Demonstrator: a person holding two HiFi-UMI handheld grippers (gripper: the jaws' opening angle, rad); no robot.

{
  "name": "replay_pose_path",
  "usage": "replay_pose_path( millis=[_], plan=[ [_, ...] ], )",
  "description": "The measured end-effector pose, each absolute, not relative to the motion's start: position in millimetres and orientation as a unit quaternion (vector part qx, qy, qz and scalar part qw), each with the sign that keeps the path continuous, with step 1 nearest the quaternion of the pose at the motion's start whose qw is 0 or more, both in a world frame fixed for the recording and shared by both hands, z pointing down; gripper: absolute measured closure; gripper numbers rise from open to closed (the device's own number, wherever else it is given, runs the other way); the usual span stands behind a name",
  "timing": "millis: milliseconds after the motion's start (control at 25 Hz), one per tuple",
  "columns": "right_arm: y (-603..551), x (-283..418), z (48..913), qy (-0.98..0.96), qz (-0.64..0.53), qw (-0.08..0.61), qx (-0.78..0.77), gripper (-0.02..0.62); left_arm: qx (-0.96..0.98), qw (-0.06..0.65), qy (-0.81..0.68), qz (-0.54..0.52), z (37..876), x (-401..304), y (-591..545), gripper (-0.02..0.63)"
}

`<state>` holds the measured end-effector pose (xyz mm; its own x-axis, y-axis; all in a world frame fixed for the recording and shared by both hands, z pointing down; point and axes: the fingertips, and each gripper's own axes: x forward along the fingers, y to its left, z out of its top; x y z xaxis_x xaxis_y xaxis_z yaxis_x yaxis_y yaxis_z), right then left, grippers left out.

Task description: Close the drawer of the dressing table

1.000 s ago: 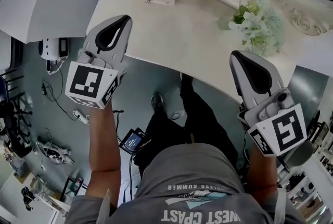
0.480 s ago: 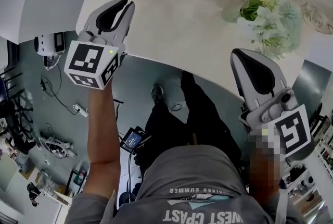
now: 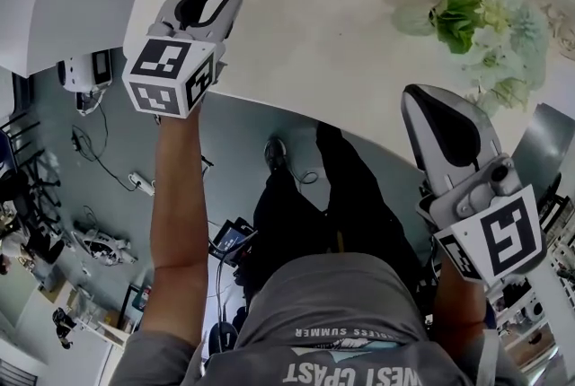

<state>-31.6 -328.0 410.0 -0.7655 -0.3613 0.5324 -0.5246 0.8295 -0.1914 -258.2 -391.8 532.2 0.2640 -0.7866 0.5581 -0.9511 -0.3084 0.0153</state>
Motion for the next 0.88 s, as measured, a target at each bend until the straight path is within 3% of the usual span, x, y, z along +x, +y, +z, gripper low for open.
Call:
replay_pose_path(
  millis=[440, 680, 880],
  plan=[
    [-334, -35, 426, -0.921, 0.181, 0.253, 0.235, 0.594, 0.765, 0.194, -0.555, 0.261, 572, -264, -411, 0.46],
    [-334, -35, 434, -0.92, 0.183, 0.255, 0.234, 0.594, 0.765, 0.19, -0.552, 0.272, 581, -264, -418, 0.514],
    [-330, -36, 436, -0.921, 0.183, 0.253, 0.233, 0.594, 0.769, 0.184, -0.548, 0.273, 579, -263, -421, 0.517]
  ],
)
